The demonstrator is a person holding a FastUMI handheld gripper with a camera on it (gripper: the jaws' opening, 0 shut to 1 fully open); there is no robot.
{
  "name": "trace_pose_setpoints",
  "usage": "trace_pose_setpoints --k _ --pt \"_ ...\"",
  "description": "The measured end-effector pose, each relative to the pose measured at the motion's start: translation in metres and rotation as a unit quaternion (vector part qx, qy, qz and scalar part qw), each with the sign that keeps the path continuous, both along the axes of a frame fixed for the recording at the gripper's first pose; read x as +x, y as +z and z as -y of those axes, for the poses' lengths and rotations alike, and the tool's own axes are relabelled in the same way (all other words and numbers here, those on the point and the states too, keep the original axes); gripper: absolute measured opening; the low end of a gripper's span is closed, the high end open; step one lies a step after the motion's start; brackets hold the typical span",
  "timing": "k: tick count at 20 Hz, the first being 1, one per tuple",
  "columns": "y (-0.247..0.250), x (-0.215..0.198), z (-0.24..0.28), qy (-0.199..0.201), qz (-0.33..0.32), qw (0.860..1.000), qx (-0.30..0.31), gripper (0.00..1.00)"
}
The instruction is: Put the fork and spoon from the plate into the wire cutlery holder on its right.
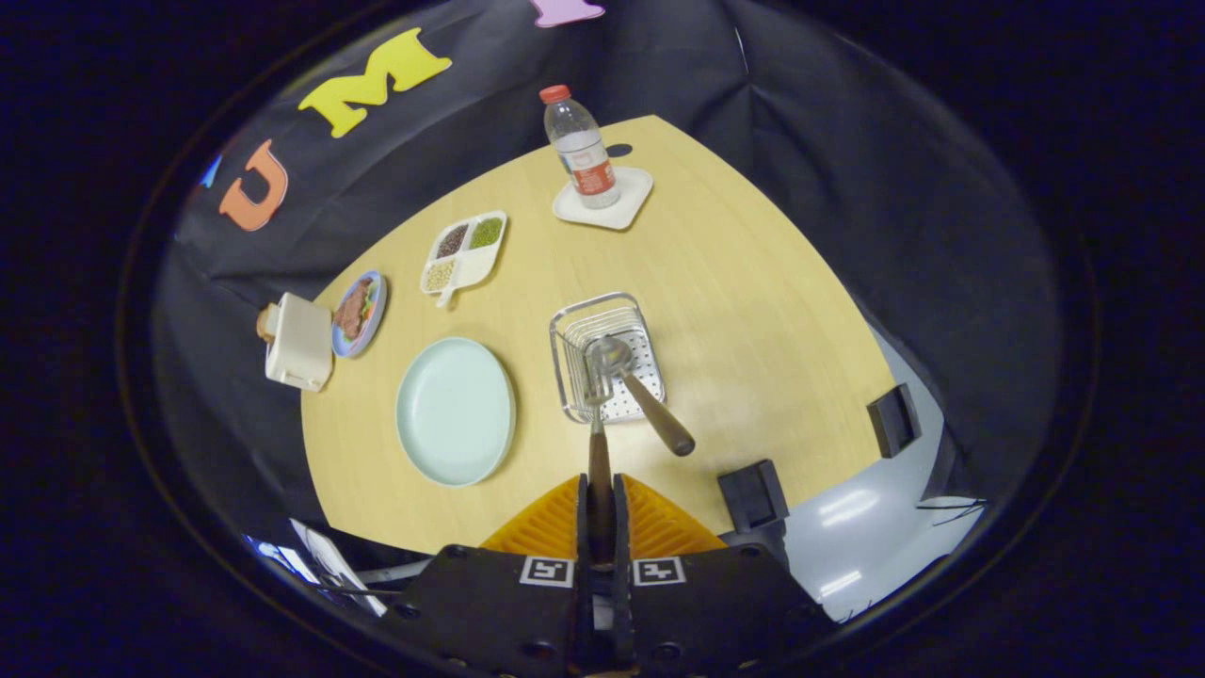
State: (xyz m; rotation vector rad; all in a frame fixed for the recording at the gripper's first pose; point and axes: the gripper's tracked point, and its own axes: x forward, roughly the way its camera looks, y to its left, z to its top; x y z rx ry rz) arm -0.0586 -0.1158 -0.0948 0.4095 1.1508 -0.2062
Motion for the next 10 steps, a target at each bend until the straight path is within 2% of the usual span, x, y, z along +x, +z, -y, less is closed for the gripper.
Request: trace_pose_setpoints --k 5,7,10 --pt "0.007 0.007 -0.004 -0.004 0.023 1.0 0.01 0.12" --pt "0.009 0.009 -0.003 -0.005 0.035 0.999 0.003 0.38" --pt "0.014 0.01 -0.01 0.007 0.058 0.998 -0.012 0.72"
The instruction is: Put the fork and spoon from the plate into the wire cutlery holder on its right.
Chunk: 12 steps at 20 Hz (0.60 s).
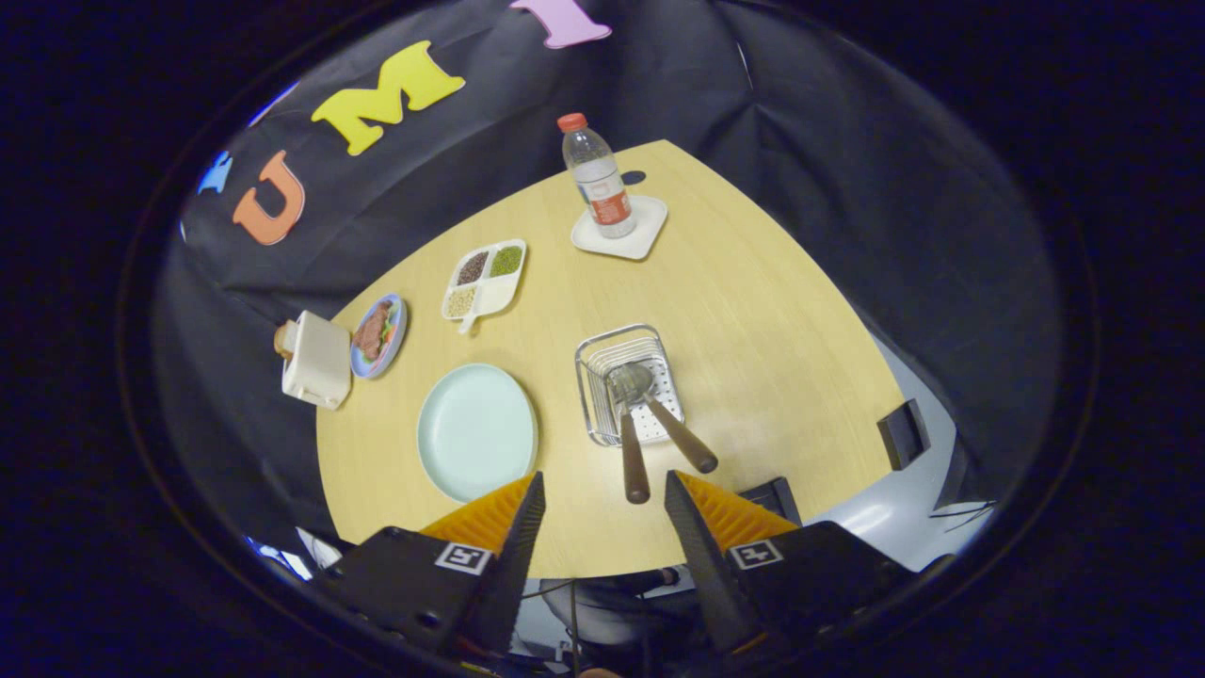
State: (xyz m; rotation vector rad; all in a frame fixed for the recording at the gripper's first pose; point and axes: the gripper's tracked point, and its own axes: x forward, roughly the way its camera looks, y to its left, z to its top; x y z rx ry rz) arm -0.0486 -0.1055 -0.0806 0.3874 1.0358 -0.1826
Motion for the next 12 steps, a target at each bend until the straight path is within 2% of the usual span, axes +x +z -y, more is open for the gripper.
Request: trace_pose_setpoints --k 1,2,4,8,10,12 --pt "0.003 0.001 0.0 0.003 0.013 1.0 -0.015 0.84" --pt "0.008 0.005 -0.001 0.006 0.03 0.999 -0.031 0.93" --pt "0.019 0.012 -0.006 0.011 0.069 0.996 -0.054 0.96" --pt "0.051 0.018 -0.024 0.024 0.147 0.987 -0.059 0.96" --pt "0.074 0.023 -0.027 0.028 0.203 0.975 -0.081 0.96" --pt "0.1 0.022 -0.031 0.033 0.268 0.957 -0.107 0.96"
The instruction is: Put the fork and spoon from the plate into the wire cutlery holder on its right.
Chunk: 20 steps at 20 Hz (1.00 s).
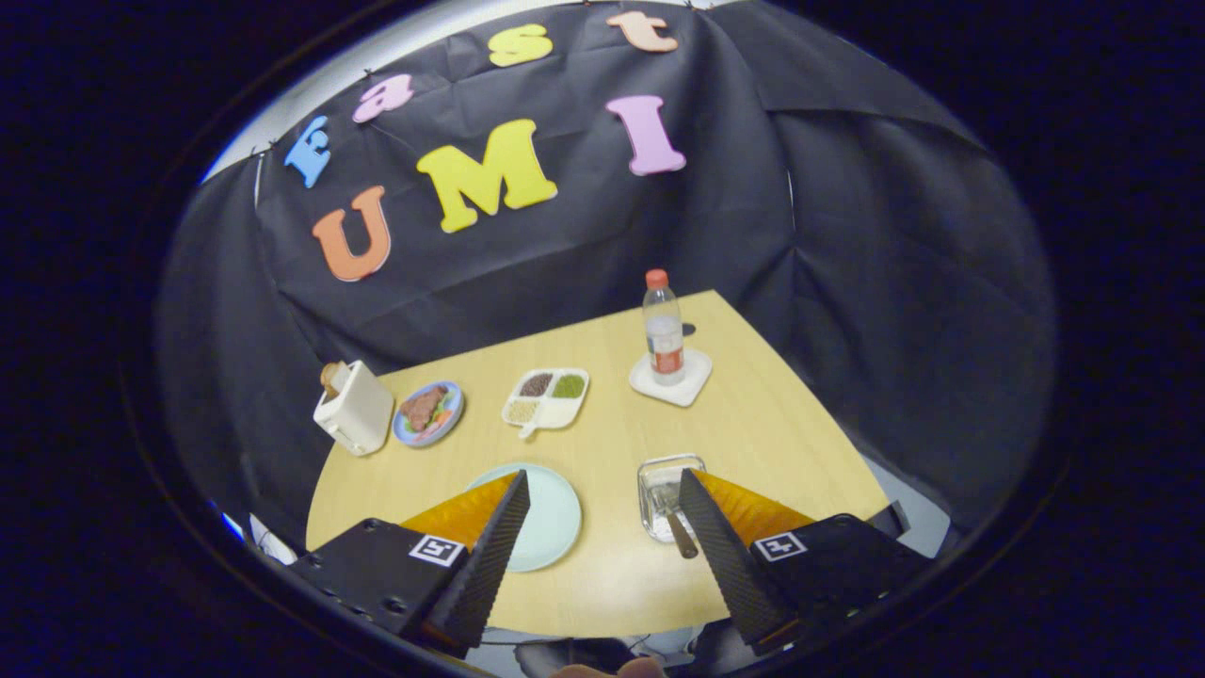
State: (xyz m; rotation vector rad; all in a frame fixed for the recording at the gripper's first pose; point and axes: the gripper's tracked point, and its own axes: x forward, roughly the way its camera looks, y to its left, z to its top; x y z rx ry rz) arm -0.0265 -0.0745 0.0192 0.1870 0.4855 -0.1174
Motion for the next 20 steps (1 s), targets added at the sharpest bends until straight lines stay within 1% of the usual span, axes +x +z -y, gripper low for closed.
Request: trace_pose_setpoints --k 2,4,7,14,18,20 --pt "0.021 -0.004 -0.003 0.0 0.066 0.998 -0.024 0.95" --pt "0.032 -0.007 -0.004 -0.002 0.116 0.992 -0.04 0.95" --pt "0.029 -0.004 -0.005 -0.007 0.156 0.986 -0.057 0.95" --pt "0.013 -0.001 -0.01 -0.011 0.195 0.978 -0.068 0.95" --pt "0.013 0.0 -0.012 -0.013 0.211 0.976 -0.053 0.96" --pt "0.002 0.015 -0.016 -0.011 0.205 0.977 -0.054 0.95"
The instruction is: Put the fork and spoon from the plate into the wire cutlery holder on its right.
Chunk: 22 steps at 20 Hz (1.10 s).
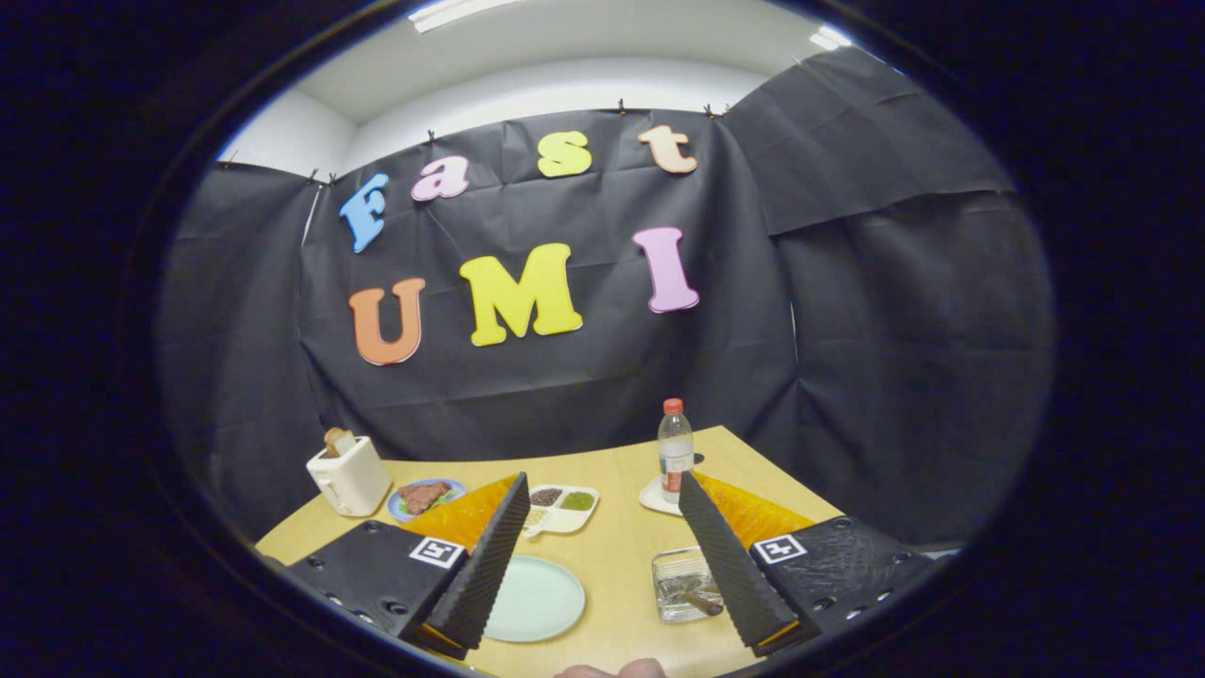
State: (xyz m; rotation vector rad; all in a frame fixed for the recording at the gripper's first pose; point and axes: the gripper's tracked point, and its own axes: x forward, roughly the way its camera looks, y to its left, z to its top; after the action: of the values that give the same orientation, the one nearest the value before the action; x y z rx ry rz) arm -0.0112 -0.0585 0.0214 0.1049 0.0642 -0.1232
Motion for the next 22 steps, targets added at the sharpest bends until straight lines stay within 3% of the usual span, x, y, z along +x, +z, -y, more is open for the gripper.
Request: trace_pose_setpoints --k 22 --pt "0.011 0.001 -0.025 0.017 0.012 1.0 -0.01 0.95"
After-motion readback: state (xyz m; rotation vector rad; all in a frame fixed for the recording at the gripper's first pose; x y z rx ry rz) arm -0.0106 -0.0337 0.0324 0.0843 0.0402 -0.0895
